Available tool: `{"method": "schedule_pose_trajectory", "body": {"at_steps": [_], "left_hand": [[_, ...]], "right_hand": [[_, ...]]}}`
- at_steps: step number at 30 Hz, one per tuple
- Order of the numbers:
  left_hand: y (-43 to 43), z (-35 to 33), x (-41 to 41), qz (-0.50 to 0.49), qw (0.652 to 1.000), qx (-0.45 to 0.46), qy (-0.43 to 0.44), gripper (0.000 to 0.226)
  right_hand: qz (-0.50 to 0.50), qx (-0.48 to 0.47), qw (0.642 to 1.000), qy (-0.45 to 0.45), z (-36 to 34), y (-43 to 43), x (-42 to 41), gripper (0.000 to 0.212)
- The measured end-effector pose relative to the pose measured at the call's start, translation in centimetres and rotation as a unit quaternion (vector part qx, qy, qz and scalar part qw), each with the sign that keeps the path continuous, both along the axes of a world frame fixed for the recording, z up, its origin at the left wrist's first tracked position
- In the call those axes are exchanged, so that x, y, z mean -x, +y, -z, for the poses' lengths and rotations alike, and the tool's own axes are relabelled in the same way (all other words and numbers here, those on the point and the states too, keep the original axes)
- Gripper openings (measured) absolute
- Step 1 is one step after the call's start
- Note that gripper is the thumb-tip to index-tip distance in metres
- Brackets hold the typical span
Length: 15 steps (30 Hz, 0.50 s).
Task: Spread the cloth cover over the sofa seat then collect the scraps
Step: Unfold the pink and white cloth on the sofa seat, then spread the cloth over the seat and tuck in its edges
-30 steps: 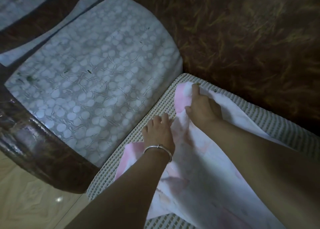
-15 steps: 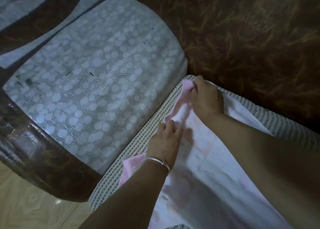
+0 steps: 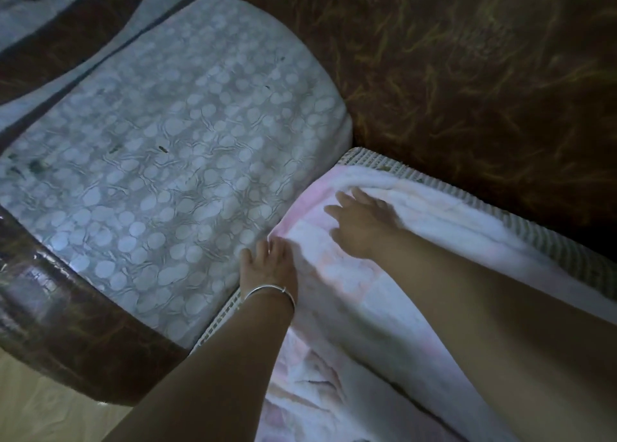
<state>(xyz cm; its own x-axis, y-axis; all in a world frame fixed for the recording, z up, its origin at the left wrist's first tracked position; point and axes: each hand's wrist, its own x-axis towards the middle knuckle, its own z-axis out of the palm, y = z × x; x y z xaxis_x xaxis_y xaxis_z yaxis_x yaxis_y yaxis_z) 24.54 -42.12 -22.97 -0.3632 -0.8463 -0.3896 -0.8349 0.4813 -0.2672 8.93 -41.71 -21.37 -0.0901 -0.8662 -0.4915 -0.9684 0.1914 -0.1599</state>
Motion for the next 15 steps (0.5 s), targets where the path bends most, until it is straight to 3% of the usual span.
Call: {"method": "schedule_pose_trajectory", "body": {"at_steps": [3, 5, 7, 11, 15], "left_hand": [[0.5, -0.7, 1.2, 0.0, 1.0, -0.002, -0.02, 0.047], [1.5, -1.2, 2.7, 0.01, 1.0, -0.017, 0.002, 0.045], [3.3, -1.7, 4.6, 0.038, 0.997, -0.048, 0.043, 0.049], [8.0, -2.5, 9.4, 0.149, 0.97, -0.127, 0.144, 0.068], [14.2, -3.3, 14.9, 0.279, 0.93, -0.18, 0.154, 0.062]], "right_hand": [[-0.001, 0.006, 0.999, -0.046, -0.2, 1.2, 0.3, 0.047], [0.037, 0.06, 0.993, -0.09, -0.6, 2.3, 0.9, 0.045], [0.068, 0.112, 0.989, -0.073, -1.1, 3.9, 2.0, 0.04], [0.134, 0.127, 0.983, -0.022, -2.2, 8.2, 6.1, 0.034], [0.193, 0.113, 0.974, -0.034, -3.4, 13.8, 10.3, 0.033]]}}
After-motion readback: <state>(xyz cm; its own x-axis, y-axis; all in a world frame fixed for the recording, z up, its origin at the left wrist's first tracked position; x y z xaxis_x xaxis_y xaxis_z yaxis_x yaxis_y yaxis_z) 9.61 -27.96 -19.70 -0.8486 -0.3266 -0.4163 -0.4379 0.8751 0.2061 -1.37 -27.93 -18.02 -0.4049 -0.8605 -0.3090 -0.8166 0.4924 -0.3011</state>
